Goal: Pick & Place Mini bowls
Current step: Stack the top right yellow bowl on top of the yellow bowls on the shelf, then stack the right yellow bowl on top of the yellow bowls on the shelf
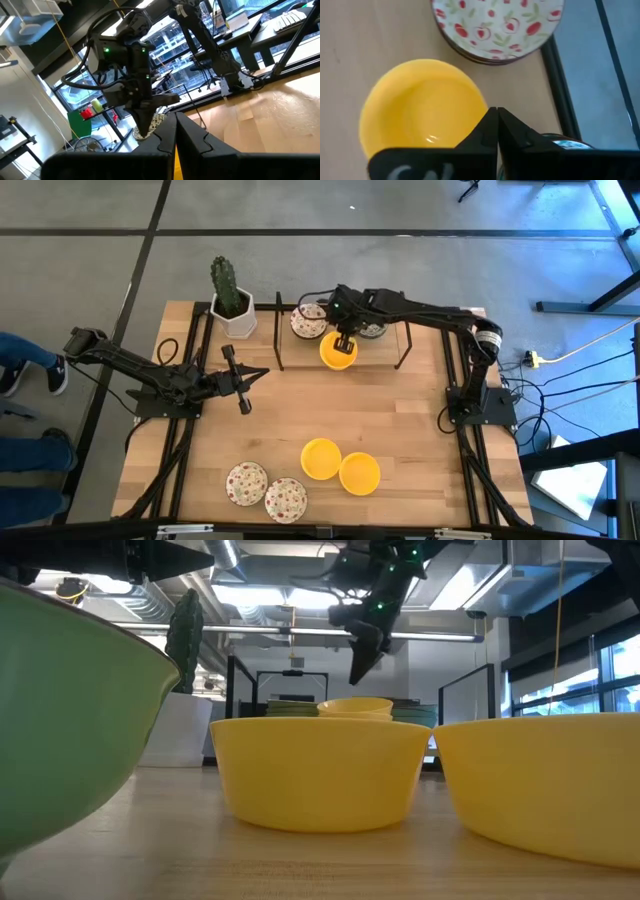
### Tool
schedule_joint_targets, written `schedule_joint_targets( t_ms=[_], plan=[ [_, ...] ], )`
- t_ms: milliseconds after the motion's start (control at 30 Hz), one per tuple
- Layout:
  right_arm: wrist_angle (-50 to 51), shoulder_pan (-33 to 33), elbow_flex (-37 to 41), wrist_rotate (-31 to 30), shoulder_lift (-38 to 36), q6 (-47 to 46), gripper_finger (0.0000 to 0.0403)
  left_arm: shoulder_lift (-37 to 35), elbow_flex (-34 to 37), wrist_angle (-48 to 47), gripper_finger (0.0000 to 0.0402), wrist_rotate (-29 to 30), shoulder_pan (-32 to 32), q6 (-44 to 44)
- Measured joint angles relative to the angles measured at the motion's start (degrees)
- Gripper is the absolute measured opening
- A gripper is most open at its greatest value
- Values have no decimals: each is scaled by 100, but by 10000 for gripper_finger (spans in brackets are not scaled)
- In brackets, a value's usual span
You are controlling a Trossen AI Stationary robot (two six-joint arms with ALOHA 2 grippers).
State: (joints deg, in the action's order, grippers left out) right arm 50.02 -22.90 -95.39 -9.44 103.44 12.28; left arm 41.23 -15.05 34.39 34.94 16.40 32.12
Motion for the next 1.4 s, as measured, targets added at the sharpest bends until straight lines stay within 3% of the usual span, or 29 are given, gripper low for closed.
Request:
schedule_joint_targets(
  t_ms=[600,967,1200,1400],
  plan=[
    [-46,70,13,-147,616,65,2,0,0,-11,4,0,0,-43],
    [128,193,-117,-509,104,102,2,-2,0,-22,4,0,0,-43],
    [749,1146,-264,767,-640,17,2,-2,0,-39,4,0,0,-35],
    [2204,2721,-262,24,-867,-509,2,-2,0,-39,4,0,0,-42]
  ],
)
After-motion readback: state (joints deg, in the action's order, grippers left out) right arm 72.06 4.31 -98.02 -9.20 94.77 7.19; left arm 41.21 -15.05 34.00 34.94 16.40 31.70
